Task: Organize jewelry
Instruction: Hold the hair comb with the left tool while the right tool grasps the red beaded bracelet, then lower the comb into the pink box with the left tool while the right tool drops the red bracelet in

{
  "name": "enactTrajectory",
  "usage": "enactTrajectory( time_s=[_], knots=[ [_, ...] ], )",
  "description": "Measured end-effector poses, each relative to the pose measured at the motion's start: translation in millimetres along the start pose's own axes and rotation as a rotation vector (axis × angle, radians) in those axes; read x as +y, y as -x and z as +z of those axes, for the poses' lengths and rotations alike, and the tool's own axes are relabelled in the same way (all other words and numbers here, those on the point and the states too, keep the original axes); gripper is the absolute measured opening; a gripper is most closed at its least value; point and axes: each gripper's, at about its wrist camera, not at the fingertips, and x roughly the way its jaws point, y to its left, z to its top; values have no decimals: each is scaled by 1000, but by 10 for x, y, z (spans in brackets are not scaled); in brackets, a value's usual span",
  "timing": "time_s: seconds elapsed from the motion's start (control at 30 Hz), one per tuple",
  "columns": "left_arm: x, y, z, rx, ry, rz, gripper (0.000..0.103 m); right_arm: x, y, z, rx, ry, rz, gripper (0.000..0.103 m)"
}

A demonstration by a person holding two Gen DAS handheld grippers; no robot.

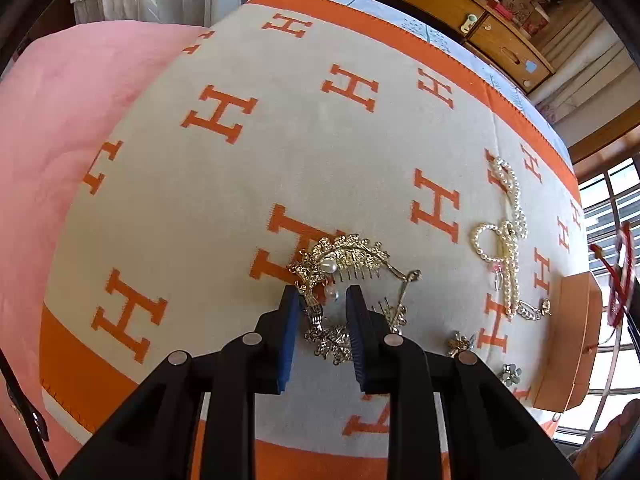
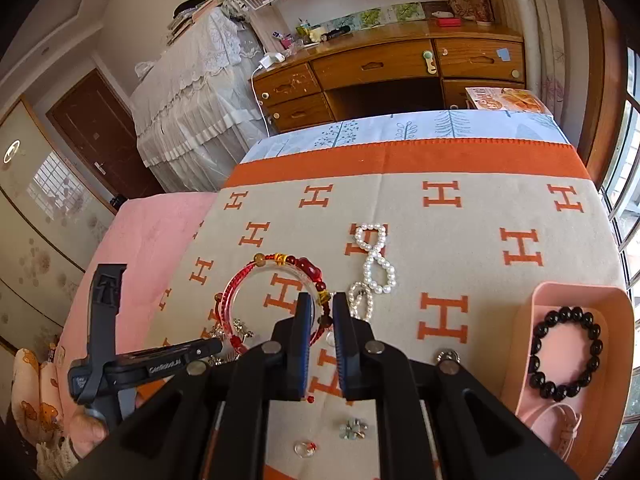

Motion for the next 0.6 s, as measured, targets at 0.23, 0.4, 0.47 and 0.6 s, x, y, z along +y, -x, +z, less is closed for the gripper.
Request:
enactTrajectory(
  time_s=[0.23, 0.4, 0.47, 0.6],
  knots=[
    [-48, -22, -11, -27, -30, 47, 8, -452, 526, -239, -99, -91, -23, 11],
    [-167, 81, -75, -74, -78, 53, 6, -853, 889, -397, -174, -163, -110, 11],
    [-266, 162, -99, -89, -98, 37, 6, -1018, 998, -469, -193, -192, -154, 11],
    [-547, 408, -149, -126, -161, -29, 6, -1317, 1070, -626, -192, -247, -222, 11]
  ],
)
